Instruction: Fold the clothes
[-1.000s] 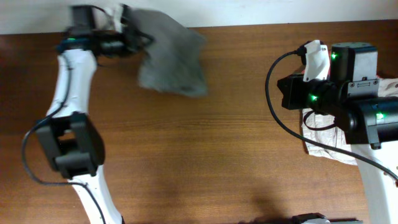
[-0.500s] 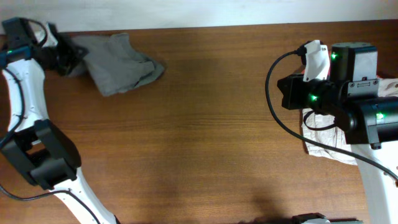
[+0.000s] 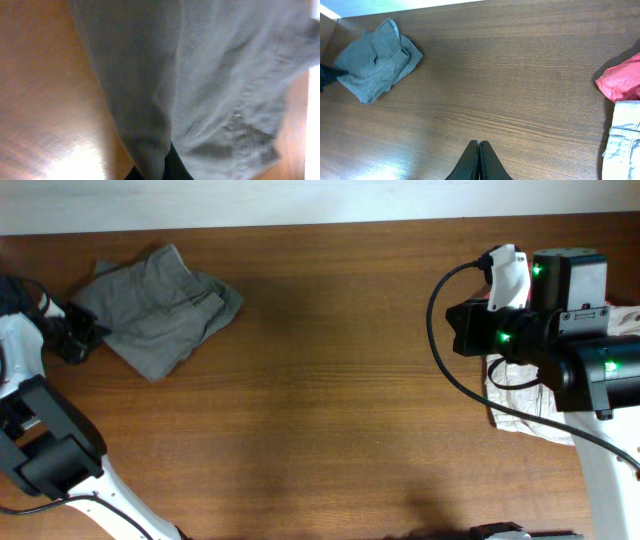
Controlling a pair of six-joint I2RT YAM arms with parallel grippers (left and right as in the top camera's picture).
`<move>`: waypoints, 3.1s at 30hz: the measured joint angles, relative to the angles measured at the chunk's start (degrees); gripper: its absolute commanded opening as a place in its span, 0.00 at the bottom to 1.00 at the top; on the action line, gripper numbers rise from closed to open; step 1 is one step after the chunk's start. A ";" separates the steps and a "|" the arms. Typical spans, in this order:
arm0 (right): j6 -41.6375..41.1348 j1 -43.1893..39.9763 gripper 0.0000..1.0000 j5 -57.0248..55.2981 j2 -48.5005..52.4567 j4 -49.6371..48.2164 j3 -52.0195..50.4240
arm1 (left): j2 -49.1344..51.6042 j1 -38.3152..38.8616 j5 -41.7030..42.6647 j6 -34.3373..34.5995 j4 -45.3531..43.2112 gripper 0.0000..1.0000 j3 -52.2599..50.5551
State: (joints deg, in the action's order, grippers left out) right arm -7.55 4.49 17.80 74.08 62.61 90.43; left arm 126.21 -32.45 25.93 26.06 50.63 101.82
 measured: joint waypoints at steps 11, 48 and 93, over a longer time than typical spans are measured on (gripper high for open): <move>-0.07 0.00 0.04 0.00 0.00 -0.02 0.00 | -0.04 -6.12 -1.07 6.36 -2.69 0.01 -12.39; -0.15 0.00 0.05 -0.02 0.00 -1.77 0.00 | -25.46 -6.34 -2.45 -20.85 -5.79 0.11 -14.43; -3.41 0.00 0.04 -0.02 0.00 1.95 0.00 | 1.05 5.64 -29.97 -20.85 -17.92 0.19 -9.16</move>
State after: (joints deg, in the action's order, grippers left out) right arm -10.96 4.49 17.78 74.08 64.55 90.43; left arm 127.26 -26.81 -4.03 5.21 32.71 92.66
